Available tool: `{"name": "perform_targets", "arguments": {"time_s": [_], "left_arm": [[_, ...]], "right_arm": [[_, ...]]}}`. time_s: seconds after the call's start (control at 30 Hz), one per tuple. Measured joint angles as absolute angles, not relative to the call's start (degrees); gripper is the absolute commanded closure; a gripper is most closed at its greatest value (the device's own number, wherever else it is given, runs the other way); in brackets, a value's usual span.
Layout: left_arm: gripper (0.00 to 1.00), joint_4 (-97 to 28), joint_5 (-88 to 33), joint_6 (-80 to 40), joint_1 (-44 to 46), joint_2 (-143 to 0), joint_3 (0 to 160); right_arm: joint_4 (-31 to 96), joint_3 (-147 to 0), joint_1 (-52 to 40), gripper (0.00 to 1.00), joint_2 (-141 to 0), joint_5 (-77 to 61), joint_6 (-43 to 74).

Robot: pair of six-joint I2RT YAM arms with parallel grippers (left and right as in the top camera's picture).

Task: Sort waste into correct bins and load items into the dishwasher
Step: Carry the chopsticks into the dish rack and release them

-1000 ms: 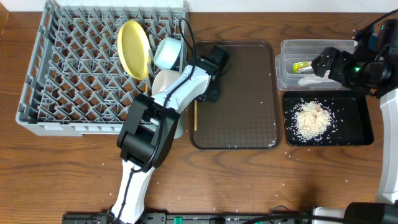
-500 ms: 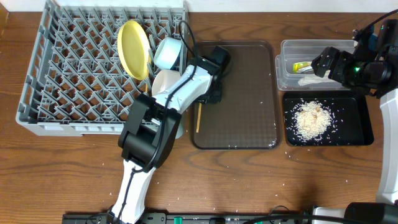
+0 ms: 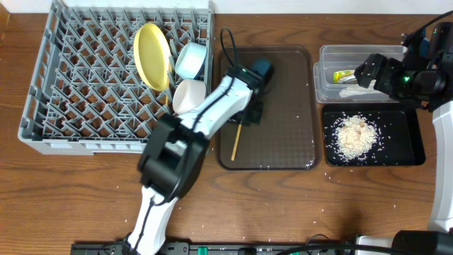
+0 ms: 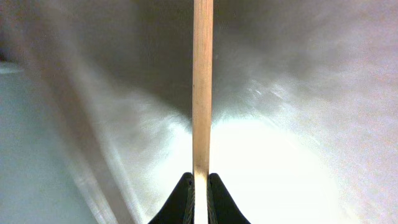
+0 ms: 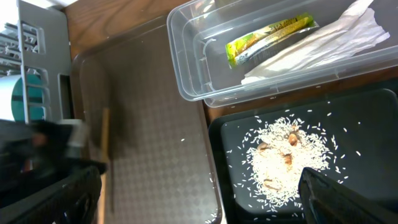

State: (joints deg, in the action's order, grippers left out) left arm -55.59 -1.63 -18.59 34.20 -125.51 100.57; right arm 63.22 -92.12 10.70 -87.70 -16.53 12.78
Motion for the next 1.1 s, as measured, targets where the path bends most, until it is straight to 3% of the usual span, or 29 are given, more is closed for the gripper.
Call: {"name": "perform_targets", "arguments": {"time_s": [0.37,0.73,0.8,0.83,0.87,0.97,1.1], "left_arm": [[0.92,-58.83,9.28,-9.15,23.03,-97.41,105.41],[0.92,-56.05,13.56,-2.50,12.40,-108.66,102.63],[0.83,-55.88,13.69,-2.24,11.44,-111.09,102.56],[0.65,-55.88,13.69,-2.09,11.07,-111.92,102.56],[0.59,-55.83,13.72,-1.69,10.46,-113.10,102.56],[0.52,-55.77,13.74,-1.56,9.56,-113.75,102.54],[0.51,-55.99,13.89,-1.48,9.10,-113.71,102.54]], "right_arm": [[63.22,-92.09,10.70,0.01,-87.70,-16.53,12.78],[63.22,-92.12,10.70,0.01,-87.70,-16.56,12.78],[63.22,-92.09,10.70,0.01,-87.70,-16.56,12.78],[63.22,-92.12,10.70,0.01,-87.70,-16.53,12.78],[63.22,-92.09,10.70,0.01,-87.70,-16.53,12.78],[63.22,-92.09,10.70,0.01,-87.70,-16.53,12.78],[63.22,-92.12,10.70,0.01,-87.70,-16.53,12.78]]}}
